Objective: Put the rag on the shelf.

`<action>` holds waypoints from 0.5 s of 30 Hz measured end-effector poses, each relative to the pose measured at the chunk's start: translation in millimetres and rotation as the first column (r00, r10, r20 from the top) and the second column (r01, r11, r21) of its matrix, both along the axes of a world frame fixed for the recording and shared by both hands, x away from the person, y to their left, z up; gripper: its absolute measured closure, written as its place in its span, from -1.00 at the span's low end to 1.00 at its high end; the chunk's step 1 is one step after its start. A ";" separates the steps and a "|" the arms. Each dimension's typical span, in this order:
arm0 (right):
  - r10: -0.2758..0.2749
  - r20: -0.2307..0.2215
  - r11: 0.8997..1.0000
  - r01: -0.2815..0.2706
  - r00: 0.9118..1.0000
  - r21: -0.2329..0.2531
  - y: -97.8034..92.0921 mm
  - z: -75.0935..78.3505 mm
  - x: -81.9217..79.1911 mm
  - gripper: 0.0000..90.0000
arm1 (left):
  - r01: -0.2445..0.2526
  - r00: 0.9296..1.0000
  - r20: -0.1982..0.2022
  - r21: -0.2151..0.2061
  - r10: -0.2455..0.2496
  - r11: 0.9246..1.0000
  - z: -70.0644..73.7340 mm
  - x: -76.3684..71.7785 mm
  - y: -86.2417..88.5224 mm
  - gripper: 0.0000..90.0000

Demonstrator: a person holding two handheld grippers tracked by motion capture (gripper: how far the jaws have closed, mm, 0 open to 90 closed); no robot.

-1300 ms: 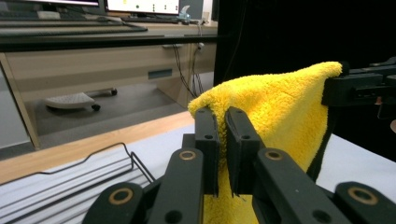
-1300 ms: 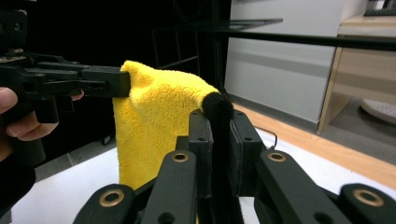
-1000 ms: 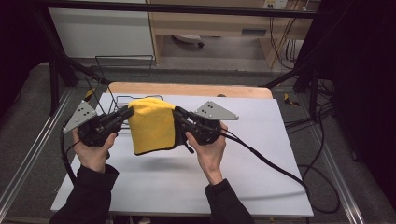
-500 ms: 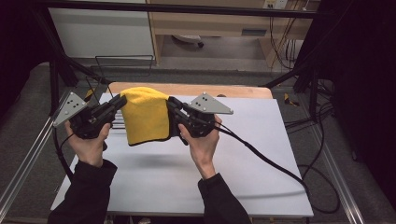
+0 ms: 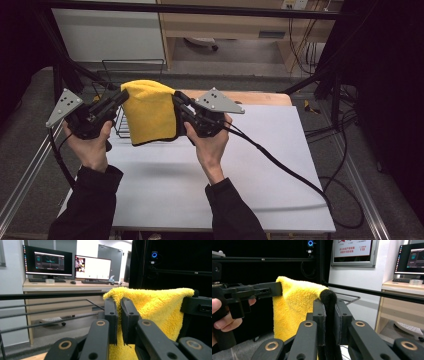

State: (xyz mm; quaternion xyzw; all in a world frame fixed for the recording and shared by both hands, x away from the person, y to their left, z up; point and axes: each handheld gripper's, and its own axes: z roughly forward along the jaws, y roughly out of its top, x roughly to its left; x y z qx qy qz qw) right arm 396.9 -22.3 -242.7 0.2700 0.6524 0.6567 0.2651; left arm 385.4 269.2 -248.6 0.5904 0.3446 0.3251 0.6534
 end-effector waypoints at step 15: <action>-0.001 0.055 1.000 0.000 0.998 0.024 16.3 26.5 7.0 0.81 | -0.035 0.997 0.070 -0.027 0.037 0.999 26.0 5.9 11.9 0.88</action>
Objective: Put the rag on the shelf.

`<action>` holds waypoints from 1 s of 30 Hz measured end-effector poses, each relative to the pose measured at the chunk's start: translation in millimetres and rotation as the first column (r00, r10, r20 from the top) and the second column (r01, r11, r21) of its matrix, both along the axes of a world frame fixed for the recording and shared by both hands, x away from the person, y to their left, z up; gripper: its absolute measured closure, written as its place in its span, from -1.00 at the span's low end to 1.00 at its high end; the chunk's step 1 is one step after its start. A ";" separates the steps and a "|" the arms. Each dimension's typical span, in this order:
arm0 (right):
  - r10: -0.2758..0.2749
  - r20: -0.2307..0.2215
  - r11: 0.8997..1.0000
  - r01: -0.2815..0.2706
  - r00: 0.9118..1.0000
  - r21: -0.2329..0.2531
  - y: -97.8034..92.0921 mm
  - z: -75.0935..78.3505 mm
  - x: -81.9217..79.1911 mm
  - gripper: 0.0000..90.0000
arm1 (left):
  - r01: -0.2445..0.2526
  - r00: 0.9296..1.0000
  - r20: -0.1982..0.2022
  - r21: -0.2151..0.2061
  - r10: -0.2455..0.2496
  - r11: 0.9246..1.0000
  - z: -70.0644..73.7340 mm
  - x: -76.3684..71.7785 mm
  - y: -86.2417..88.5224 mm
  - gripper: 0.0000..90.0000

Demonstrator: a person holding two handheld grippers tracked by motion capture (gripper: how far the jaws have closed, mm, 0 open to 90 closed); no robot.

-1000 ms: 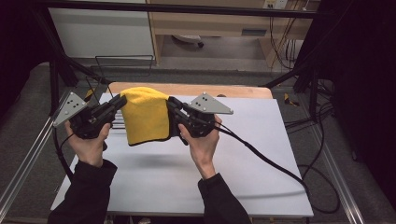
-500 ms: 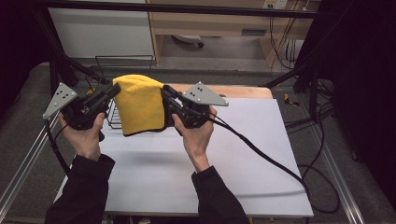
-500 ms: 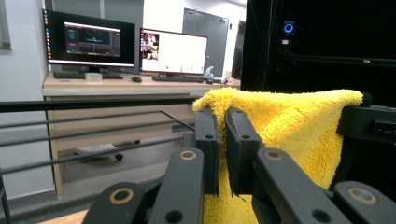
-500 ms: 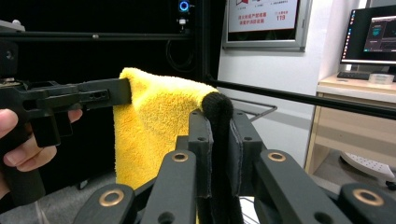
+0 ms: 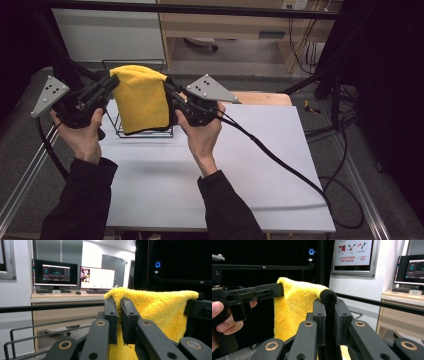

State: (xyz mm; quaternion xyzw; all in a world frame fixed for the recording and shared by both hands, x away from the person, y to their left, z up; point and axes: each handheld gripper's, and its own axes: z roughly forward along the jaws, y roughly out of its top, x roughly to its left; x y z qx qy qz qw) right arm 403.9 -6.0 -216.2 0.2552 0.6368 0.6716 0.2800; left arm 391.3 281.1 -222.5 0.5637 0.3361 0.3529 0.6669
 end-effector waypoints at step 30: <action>0.002 0.099 0.999 -0.007 0.995 0.049 35.4 51.5 14.7 0.81 | -0.042 0.995 0.089 -0.057 0.047 0.997 44.4 6.4 27.3 0.88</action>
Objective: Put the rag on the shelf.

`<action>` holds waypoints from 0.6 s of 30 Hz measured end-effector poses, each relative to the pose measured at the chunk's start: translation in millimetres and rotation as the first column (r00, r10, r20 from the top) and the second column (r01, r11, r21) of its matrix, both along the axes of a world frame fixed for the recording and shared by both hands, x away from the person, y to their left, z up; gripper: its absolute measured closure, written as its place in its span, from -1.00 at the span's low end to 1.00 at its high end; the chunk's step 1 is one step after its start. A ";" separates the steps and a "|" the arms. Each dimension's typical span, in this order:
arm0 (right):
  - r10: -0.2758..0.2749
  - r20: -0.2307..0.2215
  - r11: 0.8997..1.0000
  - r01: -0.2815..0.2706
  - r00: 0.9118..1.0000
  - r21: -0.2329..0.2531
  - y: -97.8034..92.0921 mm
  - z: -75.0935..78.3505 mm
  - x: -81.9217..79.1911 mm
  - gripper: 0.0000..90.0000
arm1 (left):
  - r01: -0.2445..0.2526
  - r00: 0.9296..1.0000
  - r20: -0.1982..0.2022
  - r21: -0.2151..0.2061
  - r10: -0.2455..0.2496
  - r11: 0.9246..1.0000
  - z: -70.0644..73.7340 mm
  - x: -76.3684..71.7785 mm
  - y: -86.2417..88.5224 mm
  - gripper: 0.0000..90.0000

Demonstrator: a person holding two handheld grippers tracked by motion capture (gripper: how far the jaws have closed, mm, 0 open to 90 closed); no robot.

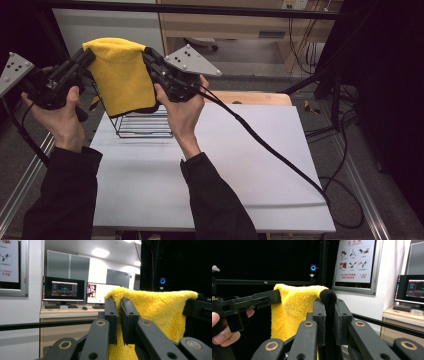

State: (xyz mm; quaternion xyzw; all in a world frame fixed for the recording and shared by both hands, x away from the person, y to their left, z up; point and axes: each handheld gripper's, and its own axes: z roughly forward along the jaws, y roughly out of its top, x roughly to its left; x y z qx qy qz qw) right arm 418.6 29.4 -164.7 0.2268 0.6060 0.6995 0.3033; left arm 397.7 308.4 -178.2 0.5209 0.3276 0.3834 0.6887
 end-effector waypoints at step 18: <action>-0.006 0.031 1.000 0.006 0.999 0.002 24.7 26.1 21.6 0.81 | -0.048 0.999 0.025 -0.003 0.048 0.999 29.9 17.7 18.1 0.88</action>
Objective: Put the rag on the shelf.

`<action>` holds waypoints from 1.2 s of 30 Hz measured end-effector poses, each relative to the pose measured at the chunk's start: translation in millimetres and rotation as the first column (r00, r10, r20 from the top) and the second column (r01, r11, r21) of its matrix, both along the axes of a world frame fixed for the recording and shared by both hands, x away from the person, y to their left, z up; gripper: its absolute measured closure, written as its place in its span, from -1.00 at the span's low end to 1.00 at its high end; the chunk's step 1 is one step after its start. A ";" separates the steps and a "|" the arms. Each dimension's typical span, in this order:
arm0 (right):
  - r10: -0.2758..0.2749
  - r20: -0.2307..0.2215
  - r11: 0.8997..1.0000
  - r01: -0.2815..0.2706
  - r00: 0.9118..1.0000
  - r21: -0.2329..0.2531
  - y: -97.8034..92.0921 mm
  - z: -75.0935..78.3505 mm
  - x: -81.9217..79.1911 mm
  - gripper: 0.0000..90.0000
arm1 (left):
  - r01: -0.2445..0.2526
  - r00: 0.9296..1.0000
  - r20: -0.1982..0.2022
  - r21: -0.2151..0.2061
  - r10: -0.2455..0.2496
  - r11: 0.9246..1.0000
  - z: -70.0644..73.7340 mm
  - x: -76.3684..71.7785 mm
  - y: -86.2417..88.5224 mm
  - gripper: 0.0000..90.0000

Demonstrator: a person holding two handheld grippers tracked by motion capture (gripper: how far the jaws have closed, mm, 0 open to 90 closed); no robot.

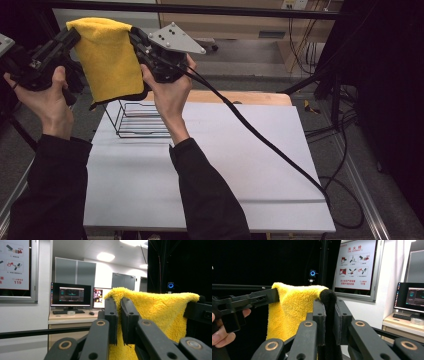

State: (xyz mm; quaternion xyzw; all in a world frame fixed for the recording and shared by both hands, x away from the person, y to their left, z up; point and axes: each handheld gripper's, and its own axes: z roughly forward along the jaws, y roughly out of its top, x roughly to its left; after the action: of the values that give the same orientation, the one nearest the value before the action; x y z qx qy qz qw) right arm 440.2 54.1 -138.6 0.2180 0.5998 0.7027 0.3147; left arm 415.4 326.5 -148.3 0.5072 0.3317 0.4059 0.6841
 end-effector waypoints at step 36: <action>-0.019 0.002 1.000 0.019 1.000 -0.021 33.5 20.9 64.6 0.81 | -0.028 0.997 -0.065 0.011 0.029 1.000 26.8 77.6 27.8 0.88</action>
State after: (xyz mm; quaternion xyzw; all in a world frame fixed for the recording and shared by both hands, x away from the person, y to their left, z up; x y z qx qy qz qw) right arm 504.9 87.7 -117.7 0.2196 0.6046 0.6936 0.3242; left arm 493.0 354.3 -121.5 0.5186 0.3592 0.4005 0.6645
